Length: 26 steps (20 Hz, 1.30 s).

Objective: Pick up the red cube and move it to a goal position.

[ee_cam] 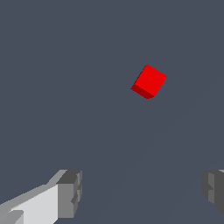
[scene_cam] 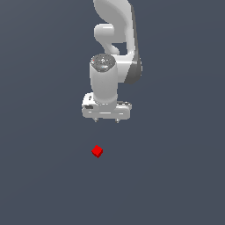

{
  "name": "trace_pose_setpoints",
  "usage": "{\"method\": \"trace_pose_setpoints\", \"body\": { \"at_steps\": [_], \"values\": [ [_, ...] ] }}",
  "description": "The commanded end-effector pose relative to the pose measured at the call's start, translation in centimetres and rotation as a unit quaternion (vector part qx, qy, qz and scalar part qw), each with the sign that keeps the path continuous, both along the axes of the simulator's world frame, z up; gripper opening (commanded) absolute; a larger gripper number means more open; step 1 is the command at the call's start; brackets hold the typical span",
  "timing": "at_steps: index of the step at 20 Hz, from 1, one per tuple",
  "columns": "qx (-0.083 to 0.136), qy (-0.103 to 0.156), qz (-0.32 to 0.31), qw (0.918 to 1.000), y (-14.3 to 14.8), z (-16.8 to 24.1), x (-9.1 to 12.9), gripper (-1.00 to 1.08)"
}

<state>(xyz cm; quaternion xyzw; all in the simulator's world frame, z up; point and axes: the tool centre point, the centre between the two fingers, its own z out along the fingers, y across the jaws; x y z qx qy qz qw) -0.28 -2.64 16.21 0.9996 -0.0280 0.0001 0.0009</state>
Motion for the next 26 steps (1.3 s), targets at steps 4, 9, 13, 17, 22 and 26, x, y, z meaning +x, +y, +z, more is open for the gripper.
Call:
{"method": "trace_pose_setpoints", "body": {
  "at_steps": [4,9,13,17,22,26],
  "values": [
    [0.000,0.000,-0.003,1.0000,0.0,-0.2,0.1,1.00],
    [0.000,0.000,-0.022,0.9998,-0.2,-1.2,0.8,1.00],
    [0.000,0.000,-0.049,0.9988,-0.5,-2.6,1.9,1.00],
    [0.000,0.000,-0.087,0.9962,-1.0,-4.6,3.3,1.00],
    [0.000,0.000,-0.146,0.9894,-2.0,-7.7,5.5,1.00],
    [0.000,0.000,-0.191,0.9815,-3.0,-10.1,7.1,1.00]
  ]
}}
